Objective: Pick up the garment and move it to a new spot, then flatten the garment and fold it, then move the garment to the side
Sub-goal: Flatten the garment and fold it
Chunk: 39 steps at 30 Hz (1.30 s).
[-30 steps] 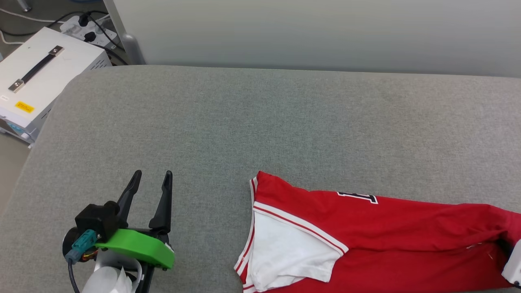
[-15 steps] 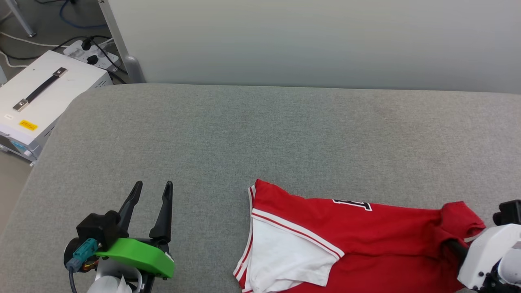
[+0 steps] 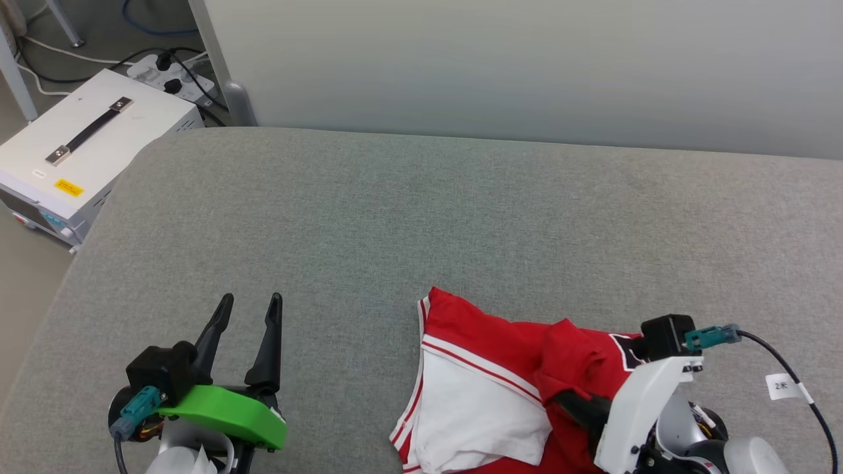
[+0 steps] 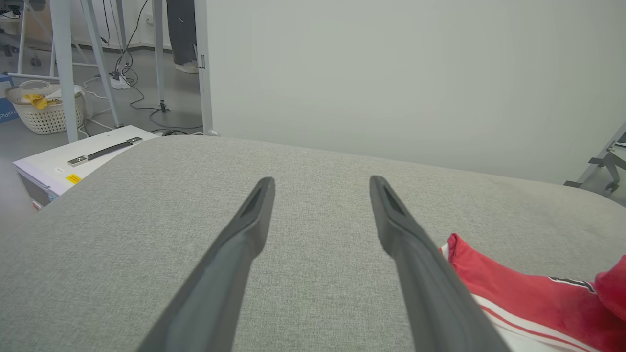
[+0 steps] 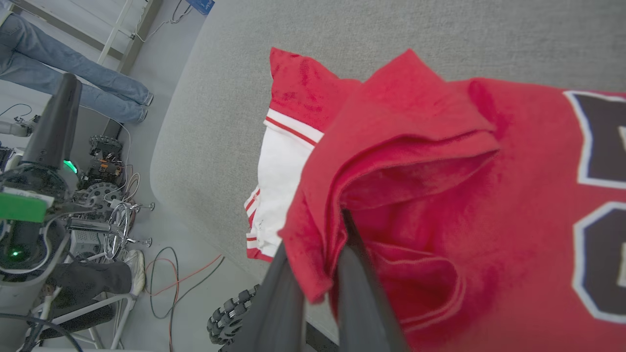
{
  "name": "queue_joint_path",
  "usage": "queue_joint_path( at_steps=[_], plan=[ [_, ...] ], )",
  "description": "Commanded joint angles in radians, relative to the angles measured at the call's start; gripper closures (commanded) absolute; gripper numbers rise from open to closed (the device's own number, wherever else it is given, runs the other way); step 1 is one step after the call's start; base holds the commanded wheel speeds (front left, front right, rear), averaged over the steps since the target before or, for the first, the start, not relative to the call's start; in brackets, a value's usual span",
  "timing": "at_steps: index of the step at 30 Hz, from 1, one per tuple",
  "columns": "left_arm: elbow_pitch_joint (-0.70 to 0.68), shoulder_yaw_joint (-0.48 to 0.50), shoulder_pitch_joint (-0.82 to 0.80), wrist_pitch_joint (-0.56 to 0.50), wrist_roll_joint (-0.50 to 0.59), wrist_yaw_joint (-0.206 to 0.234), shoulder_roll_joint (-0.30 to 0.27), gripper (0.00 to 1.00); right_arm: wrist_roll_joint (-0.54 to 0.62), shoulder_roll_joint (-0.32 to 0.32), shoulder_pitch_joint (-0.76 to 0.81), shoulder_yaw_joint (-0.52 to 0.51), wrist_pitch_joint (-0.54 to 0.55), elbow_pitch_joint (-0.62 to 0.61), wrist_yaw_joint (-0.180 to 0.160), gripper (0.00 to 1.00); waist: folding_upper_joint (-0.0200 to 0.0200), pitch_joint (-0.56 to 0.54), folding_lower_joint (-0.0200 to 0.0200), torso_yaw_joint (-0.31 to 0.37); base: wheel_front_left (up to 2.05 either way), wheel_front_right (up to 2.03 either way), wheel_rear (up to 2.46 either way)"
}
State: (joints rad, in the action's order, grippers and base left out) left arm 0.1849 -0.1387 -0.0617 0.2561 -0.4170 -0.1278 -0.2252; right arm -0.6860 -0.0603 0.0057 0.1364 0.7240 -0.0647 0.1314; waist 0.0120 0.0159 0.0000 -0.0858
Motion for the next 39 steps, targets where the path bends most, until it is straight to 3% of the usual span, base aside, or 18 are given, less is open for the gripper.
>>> queue_joint_path(
  at_steps=[1, 7, 17, 18, 19, 20, 26, 30, 37, 38, 39],
  plan=[
    [0.002, 0.0, 0.011, 0.006, -0.007, -0.003, 0.004, 0.0, -0.017, 0.005, -0.023, 0.019, -0.013, 0.006, -0.001, 1.0, -0.012, -0.005, 0.0, -0.009, 0.0, 0.0, 0.0],
    [0.006, -0.007, 0.008, 0.006, -0.008, -0.003, 0.007, 0.0, -0.073, 0.01, -0.077, 0.129, -0.119, 0.101, -0.001, 1.0, -0.012, -0.008, 0.0, -0.038, 0.0, 0.0, 0.0],
    [0.003, -0.015, 0.002, 0.006, -0.01, -0.003, 0.009, 0.0, -0.133, 0.01, -0.193, 0.227, -0.307, 0.325, -0.001, 1.0, -0.012, 0.012, 0.0, -0.072, 0.0, 0.0, 0.0],
    [0.003, -0.015, 0.002, 0.006, -0.01, -0.003, 0.009, 0.0, -0.131, 0.01, -0.203, 0.239, -0.321, 0.349, -0.001, 0.87, -0.012, 0.013, 0.0, -0.074, 0.0, 0.0, 0.0],
    [0.002, -0.015, 0.002, 0.006, -0.009, -0.003, 0.009, 0.0, -0.126, 0.01, -0.211, 0.249, -0.335, 0.365, -0.001, 0.12, -0.012, 0.015, 0.0, -0.075, 0.0, 0.0, 0.0],
    [0.002, -0.015, 0.002, 0.006, -0.009, -0.003, 0.01, 0.0, -0.126, 0.01, -0.218, 0.262, -0.353, 0.383, -0.001, 0.0, -0.012, 0.016, 0.0, -0.075, 0.0, 0.0, 0.0],
    [0.009, -0.013, 0.004, 0.006, -0.009, -0.003, 0.007, 0.0, -0.239, 0.01, -0.245, 0.434, -0.396, 0.377, -0.001, 0.0, -0.012, 0.004, 0.0, -0.064, 0.0, 0.0, 0.0],
    [0.008, -0.013, 0.005, 0.006, -0.008, -0.003, 0.008, 0.0, -0.24, 0.01, -0.269, 0.439, -0.417, 0.366, -0.001, 0.0, -0.012, -0.005, 0.0, -0.052, 0.0, 0.0, 0.0],
    [-0.004, -0.014, 0.014, 0.006, -0.003, -0.003, 0.016, 0.0, 0.002, 0.0, -0.333, 0.336, -0.465, 0.365, -0.001, 0.0, -0.012, -0.009, 0.0, -0.025, 0.0, 0.0, 0.0],
    [-0.01, -0.015, 0.015, 0.006, 0.0, -0.003, 0.019, 0.0, 0.142, -0.072, -0.362, 0.309, -0.509, 0.335, -0.001, 0.0, -0.012, -0.007, 0.0, -0.014, 0.0, 0.0, 0.0],
    [-0.013, -0.015, 0.014, 0.006, 0.001, -0.003, 0.02, 0.0, 0.176, -0.095, -0.366, 0.3, -0.524, 0.329, -0.001, 0.0, -0.012, -0.007, 0.0, -0.01, 0.0, 0.0, 0.0]
  ],
)
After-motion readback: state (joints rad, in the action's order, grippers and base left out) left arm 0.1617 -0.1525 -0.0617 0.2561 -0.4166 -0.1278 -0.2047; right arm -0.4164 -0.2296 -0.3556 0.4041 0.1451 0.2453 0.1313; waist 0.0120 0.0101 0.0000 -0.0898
